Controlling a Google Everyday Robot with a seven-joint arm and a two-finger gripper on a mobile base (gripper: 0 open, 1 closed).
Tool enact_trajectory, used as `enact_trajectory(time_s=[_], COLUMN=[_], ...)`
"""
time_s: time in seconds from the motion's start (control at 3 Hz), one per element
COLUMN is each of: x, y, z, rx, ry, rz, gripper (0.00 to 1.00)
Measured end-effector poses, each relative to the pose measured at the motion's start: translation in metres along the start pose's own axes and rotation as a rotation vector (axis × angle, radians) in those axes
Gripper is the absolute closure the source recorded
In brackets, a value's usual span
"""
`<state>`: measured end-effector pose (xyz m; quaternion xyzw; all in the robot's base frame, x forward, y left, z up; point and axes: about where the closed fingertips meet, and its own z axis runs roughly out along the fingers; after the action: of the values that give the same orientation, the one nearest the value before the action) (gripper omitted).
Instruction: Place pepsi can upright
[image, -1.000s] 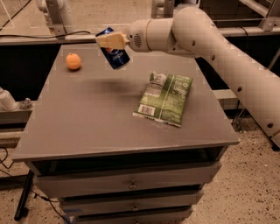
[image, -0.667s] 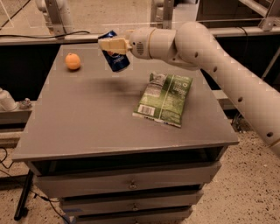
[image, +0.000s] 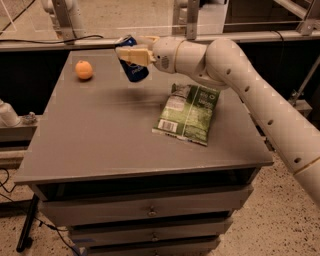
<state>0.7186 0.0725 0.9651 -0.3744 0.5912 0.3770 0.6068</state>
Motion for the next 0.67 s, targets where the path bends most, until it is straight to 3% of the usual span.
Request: enact_trajectory(time_s=[0.67], x=[0.024], y=[0.005], z=[-0.007], rx=[-0.093], ry=[0.019], rz=[0.006], gripper=[1.00])
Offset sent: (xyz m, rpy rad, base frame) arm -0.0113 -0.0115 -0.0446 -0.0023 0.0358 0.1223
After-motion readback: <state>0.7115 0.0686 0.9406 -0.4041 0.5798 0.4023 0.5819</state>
